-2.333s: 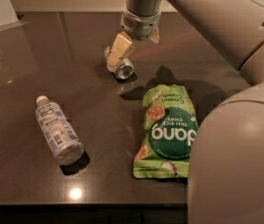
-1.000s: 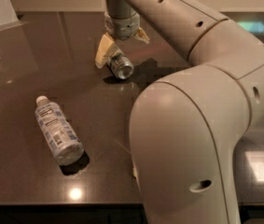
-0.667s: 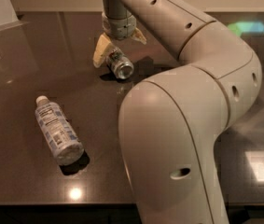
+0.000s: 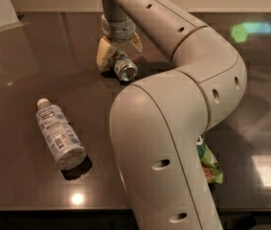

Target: Place 7up can upright

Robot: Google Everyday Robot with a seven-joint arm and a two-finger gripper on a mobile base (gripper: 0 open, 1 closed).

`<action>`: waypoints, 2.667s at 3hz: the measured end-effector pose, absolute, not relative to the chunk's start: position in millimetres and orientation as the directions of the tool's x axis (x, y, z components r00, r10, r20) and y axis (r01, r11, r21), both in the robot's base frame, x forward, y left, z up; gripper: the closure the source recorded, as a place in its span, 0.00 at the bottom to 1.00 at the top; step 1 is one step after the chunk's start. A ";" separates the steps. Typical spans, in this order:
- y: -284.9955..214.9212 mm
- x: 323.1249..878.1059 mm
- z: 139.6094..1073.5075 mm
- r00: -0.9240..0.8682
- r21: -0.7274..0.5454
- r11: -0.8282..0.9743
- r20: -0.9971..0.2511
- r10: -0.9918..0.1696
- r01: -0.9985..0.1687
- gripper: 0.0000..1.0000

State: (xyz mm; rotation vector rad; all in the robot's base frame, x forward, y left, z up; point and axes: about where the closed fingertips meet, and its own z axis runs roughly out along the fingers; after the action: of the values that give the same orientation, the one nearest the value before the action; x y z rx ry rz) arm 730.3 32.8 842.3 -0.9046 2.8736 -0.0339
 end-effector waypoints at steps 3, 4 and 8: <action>36.2 724.6 870.9 -0.770 -0.021 0.788 -0.197 -0.607 -0.615 0.88; 38.1 718.3 903.9 -0.692 -0.015 0.728 -0.299 -0.657 -0.685 1.00; 22.6 686.1 954.2 -0.212 -0.038 0.423 -0.823 -0.527 -0.905 1.00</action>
Offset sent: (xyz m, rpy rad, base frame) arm -0.0217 -0.0105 0.0199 0.0096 0.0427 0.0156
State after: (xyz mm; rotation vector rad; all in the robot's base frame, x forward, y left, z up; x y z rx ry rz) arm 686.1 22.6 954.2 -1.2200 1.8758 0.5959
